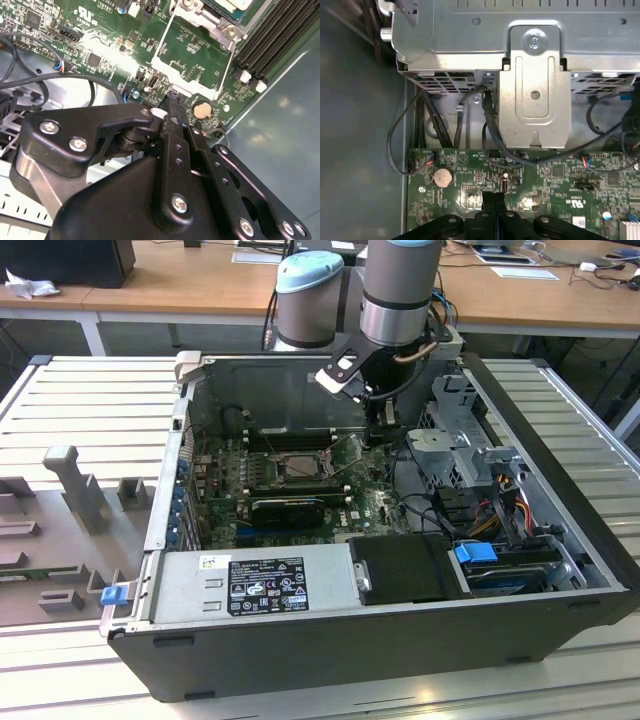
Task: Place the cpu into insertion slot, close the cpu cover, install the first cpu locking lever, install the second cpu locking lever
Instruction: 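Close the cpu cover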
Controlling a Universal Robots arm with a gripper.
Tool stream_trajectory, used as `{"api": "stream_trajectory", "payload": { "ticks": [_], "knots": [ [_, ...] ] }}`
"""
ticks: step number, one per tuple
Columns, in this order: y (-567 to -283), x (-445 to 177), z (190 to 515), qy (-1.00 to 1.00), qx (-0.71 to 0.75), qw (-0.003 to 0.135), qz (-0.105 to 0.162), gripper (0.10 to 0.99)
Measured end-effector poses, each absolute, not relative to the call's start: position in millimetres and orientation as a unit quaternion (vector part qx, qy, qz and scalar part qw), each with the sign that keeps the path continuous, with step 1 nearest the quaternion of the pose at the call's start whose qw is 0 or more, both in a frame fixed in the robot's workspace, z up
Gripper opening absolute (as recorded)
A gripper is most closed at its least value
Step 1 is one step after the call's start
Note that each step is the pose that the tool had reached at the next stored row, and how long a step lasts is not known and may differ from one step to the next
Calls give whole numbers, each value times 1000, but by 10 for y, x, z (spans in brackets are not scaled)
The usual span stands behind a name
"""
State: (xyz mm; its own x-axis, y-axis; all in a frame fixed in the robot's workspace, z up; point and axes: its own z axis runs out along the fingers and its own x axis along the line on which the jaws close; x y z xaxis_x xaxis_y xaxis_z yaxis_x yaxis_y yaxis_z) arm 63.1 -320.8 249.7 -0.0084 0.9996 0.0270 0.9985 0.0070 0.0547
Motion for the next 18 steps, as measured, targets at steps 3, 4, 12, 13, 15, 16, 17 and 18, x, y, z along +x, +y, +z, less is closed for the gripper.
{"api": "stream_trajectory", "payload": {
  "ticks": [3, 4, 12, 13, 15, 16, 17, 18],
  "knots": [
    [-3208, 636, 2463, 710, 704, 2, 22, 106],
    [-3208, 636, 2462, 710, 704, -2, 18, 106],
    [-3208, 471, 2471, 710, 704, -5, 15, 106],
    [-3208, 452, 2471, 710, 704, -5, 16, 106],
    [-3209, 422, 2471, 710, 704, -5, 16, 106],
    [-3209, 416, 2471, 710, 704, -5, 16, 106],
    [-3208, 413, 2471, 710, 704, -5, 16, 106],
    [-3208, 405, 2471, 710, 704, -5, 16, 106]
  ]
}}
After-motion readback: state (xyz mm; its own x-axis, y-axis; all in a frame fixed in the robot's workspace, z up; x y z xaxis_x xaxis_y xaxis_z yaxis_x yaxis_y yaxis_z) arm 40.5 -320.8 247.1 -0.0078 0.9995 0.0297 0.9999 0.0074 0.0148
